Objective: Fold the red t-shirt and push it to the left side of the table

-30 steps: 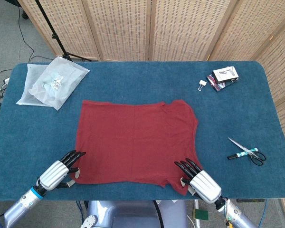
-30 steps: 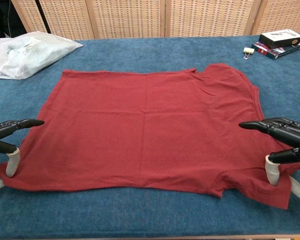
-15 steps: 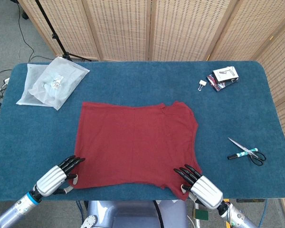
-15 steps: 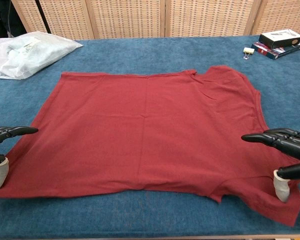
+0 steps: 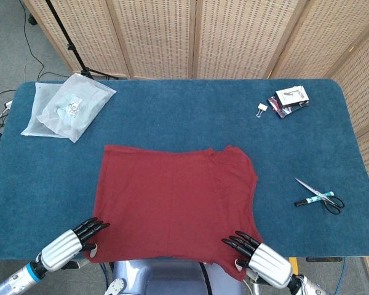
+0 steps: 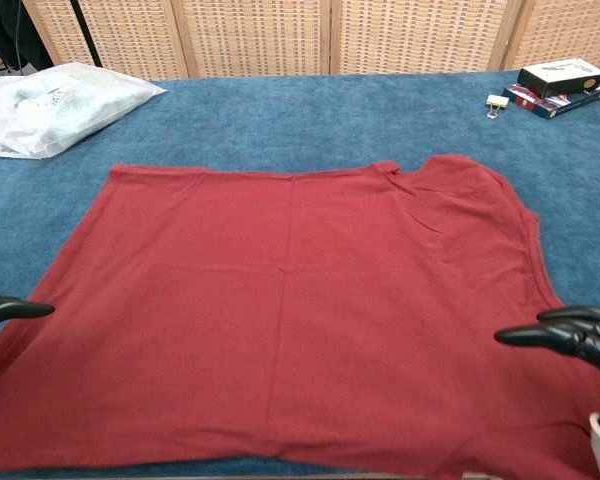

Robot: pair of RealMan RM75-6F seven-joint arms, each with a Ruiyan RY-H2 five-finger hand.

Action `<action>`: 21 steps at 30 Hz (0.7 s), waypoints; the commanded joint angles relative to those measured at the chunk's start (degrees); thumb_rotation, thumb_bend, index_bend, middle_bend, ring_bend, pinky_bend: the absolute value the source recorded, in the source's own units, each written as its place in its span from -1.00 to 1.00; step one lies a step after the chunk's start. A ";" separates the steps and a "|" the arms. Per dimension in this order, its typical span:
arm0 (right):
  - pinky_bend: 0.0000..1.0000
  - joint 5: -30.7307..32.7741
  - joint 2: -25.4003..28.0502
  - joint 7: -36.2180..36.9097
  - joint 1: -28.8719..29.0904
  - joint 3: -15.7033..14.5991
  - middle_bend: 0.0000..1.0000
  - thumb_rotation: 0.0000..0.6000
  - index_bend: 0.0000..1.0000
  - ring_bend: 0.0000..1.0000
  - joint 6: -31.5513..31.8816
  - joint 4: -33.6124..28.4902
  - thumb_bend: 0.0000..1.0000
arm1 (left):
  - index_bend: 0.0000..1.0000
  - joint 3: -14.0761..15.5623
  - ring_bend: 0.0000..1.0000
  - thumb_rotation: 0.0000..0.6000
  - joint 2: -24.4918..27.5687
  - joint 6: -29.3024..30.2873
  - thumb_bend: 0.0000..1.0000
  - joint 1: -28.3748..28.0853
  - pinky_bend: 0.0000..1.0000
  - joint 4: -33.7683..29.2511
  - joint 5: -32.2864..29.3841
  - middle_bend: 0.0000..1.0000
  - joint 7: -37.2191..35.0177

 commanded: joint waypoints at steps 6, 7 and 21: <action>-1.00 -4.38 2.13 -0.11 -0.57 -3.10 -1.00 1.00 0.23 -1.00 2.67 -0.99 0.14 | 0.41 2.01 -1.00 1.00 0.69 3.18 -0.12 1.78 -1.00 0.32 2.08 -1.00 -0.54; -1.00 -4.65 2.24 -0.11 -0.67 -3.29 -1.00 1.00 0.23 -1.00 2.88 -0.96 0.14 | 0.41 2.12 -1.00 1.00 0.68 3.56 -0.12 2.04 -1.00 0.49 2.17 -1.00 -0.64; -1.00 -7.97 3.04 0.13 -2.39 -5.64 -1.00 1.00 0.25 -1.00 5.46 1.34 0.14 | 0.41 4.00 -1.00 1.00 0.09 6.82 -0.12 4.95 -1.00 5.13 3.48 -1.00 -3.71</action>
